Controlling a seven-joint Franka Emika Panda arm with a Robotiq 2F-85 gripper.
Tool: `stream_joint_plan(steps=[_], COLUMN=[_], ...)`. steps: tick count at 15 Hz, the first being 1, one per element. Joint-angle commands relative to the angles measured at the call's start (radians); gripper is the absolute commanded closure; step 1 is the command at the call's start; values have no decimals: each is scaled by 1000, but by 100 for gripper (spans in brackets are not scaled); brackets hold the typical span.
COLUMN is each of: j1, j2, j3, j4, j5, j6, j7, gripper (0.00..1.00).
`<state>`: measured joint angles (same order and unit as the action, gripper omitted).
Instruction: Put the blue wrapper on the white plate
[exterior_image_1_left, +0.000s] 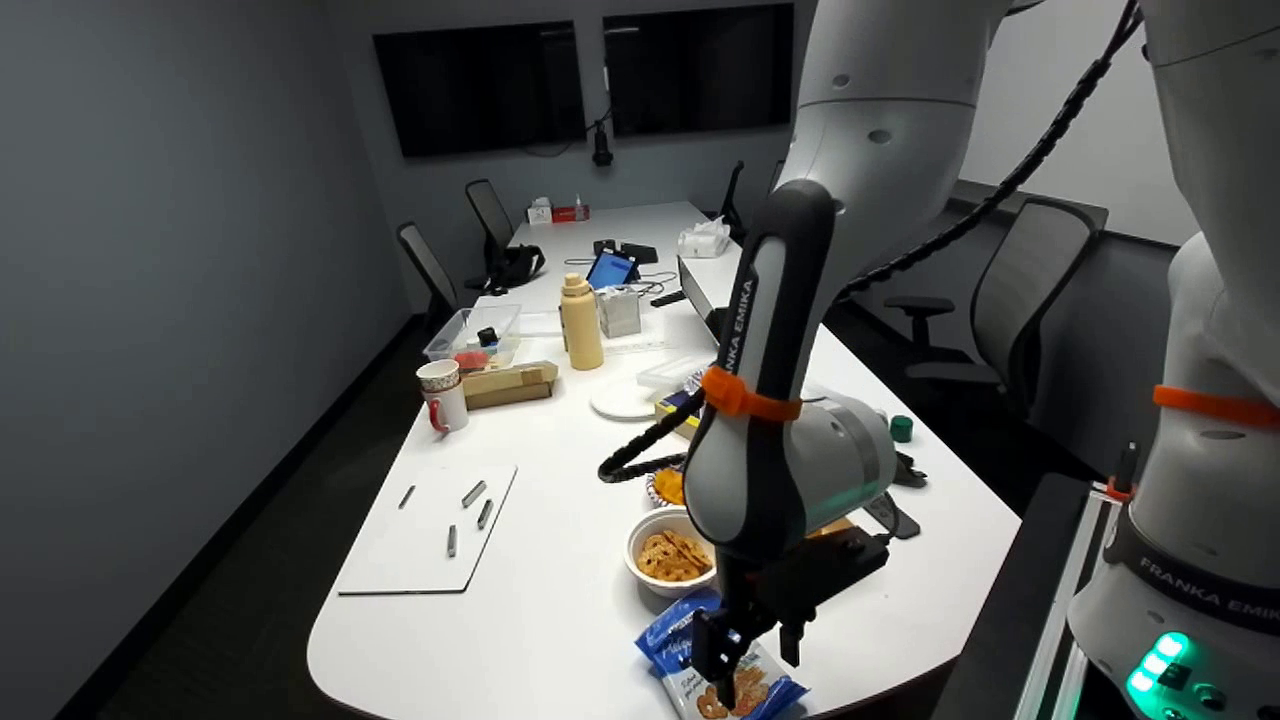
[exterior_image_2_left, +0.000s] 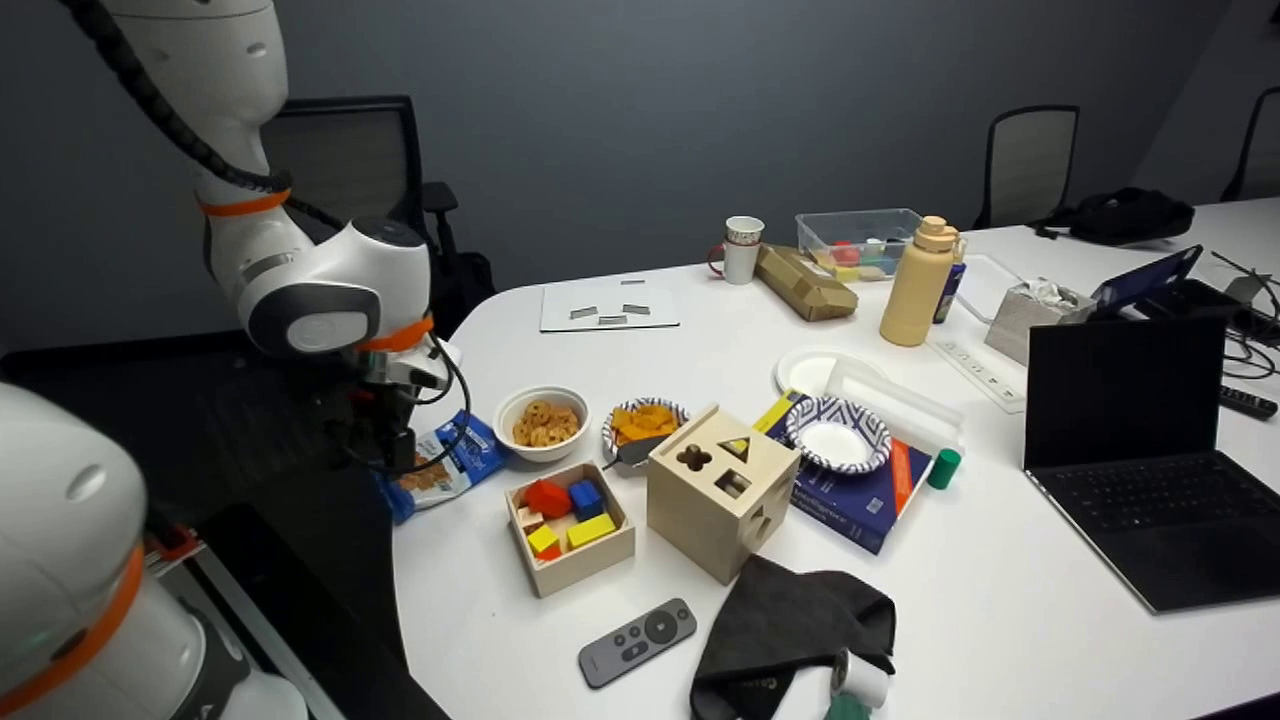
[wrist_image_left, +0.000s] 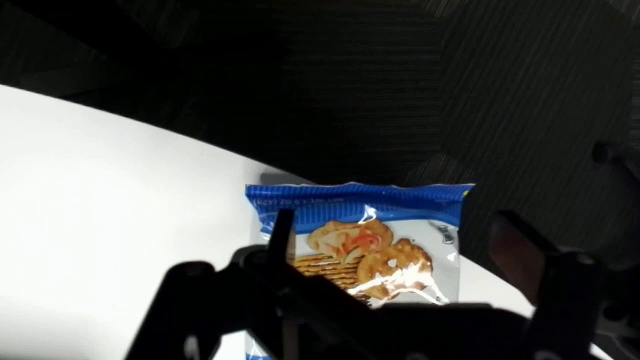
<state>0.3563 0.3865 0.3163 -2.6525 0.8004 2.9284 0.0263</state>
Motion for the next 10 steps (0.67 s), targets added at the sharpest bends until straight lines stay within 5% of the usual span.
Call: stream_joint_plan(steps=[1, 8, 9, 10], j1=[48, 199, 221, 236], j2=[114, 249, 256, 260], j3=[-43, -201, -220, -235], j4=[38, 101, 111, 121], j5=[-107, -299, -313, -328], j6=[116, 224, 222, 217], j7=[149, 407, 431, 447], gripper=[0, 0, 25, 27])
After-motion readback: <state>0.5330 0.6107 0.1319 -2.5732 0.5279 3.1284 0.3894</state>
